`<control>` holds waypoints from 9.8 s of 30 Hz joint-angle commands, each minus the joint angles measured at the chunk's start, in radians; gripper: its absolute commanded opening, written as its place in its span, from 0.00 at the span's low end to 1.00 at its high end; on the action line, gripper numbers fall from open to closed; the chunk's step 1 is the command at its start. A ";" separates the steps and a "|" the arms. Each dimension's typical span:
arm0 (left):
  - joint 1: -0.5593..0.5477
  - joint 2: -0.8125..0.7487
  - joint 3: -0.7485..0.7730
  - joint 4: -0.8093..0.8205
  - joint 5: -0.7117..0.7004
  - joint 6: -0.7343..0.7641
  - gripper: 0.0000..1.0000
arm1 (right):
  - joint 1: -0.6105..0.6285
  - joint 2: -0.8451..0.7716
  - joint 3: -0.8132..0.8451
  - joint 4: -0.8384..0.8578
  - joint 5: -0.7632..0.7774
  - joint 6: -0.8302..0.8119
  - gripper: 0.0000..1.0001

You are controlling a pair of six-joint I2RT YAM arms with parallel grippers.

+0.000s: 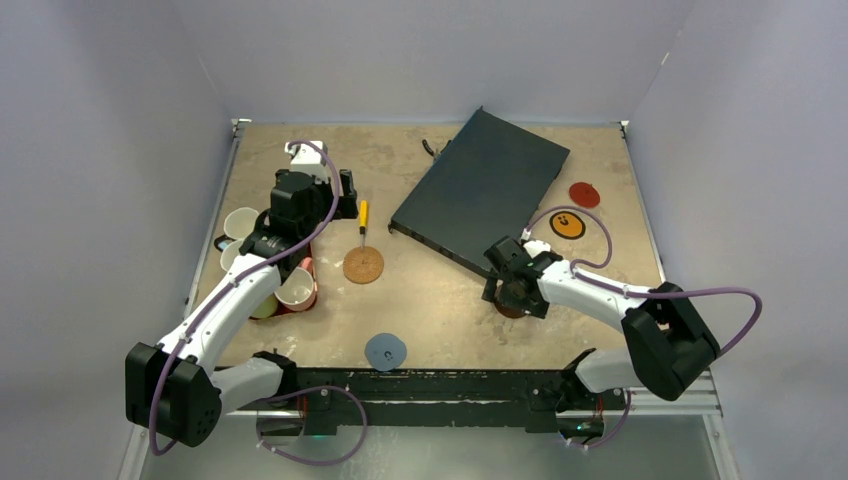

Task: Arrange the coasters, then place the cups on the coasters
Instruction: Move the coaster to the center of the board.

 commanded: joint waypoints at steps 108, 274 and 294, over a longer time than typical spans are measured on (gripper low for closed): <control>-0.024 -0.001 0.022 0.020 -0.015 -0.002 0.99 | -0.385 0.159 0.102 0.128 0.008 -0.245 0.98; -0.025 -0.133 -0.052 0.079 -0.219 0.020 0.98 | 0.080 0.093 0.077 -0.033 0.055 -0.158 0.77; -0.024 -0.125 -0.051 0.077 -0.221 0.021 0.98 | 0.016 0.101 0.110 -0.017 0.089 -0.205 0.77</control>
